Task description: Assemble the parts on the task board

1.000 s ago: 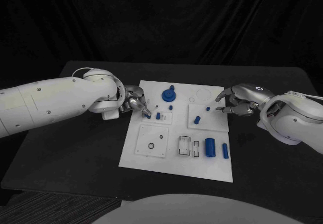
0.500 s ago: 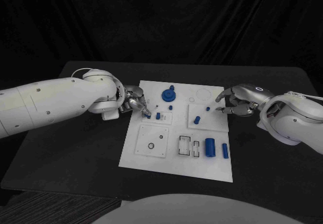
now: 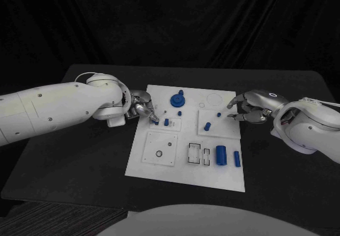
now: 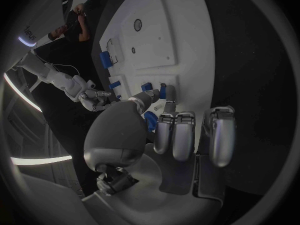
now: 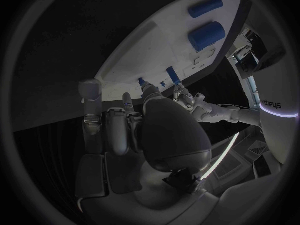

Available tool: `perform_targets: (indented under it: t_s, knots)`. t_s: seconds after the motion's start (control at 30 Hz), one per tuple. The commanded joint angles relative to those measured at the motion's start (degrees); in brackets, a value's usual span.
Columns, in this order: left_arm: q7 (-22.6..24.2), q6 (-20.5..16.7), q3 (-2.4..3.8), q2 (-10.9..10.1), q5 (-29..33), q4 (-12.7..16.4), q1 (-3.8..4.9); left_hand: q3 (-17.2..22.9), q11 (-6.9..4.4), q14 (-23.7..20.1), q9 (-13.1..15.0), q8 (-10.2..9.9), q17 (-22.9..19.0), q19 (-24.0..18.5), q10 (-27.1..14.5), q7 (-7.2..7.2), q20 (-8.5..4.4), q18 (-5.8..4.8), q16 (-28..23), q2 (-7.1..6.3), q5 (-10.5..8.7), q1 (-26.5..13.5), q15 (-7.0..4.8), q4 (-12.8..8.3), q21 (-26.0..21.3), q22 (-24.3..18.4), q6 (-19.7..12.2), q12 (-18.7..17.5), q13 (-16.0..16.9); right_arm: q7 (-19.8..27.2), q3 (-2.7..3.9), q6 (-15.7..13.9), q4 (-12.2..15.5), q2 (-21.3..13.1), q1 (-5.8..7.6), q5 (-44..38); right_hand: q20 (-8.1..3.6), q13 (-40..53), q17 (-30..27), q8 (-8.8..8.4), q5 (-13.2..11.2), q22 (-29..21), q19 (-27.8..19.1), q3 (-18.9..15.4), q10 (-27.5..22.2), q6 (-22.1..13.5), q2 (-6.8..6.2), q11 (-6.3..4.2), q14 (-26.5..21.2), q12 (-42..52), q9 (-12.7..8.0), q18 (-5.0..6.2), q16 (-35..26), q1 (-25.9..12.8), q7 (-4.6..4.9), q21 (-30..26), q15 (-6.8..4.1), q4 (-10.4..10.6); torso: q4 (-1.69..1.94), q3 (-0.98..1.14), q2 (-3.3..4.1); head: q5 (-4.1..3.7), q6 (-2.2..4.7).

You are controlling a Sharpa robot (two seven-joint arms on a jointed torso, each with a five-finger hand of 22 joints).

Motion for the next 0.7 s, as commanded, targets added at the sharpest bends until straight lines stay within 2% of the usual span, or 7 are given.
perform_targets:
  t_s: [0.03, 0.7]
  knots:
    - [-0.04, 0.06, -0.22, -0.10, -0.11, 0.00, -0.38, 3.48, 0.15, 6.06, 0.09, 0.13, 15.09, 2.48, 6.08, -0.31, 0.21, 0.27, 0.15, 0.52, 0.32, 0.02, 0.43, -3.08, -0.37, 13.08, 0.13, 0.20, 15.01, -1.18, 0.03, 0.31, -0.01, -0.03, -0.17, -0.03, 0.10, 11.75, 8.29, -0.27, 0.19, 2.84, -0.42, -0.12, 3.36, 0.42, 0.01, 0.36, 3.77, -0.35, -0.05, 1.07, -0.23, 0.68, 0.02, -0.22, 0.34, -0.31, 0.03, -0.01, 0.00, -0.01, -0.01]
    - [0.63, -0.29, -0.21, -0.79, -0.11, 0.46, -0.37, 3.72, 0.15, 6.06, 0.21, 0.22, 15.09, 2.48, 6.08, -0.30, 0.21, 0.27, 0.15, 0.26, 0.59, 0.10, 0.43, -3.46, -0.38, 13.08, 0.09, 0.20, 15.01, -1.38, 0.03, 0.37, -0.05, -0.08, -0.32, -0.03, 0.10, 11.73, 8.30, -0.30, 0.31, 2.80, -0.46, -0.06, 3.34, 0.42, 0.03, 0.37, 3.77, -0.37, -0.08, 1.09, -0.22, 0.83, 0.04, -0.39, 0.35, -0.39, 0.03, -0.04, -0.01, 0.02, -0.01]
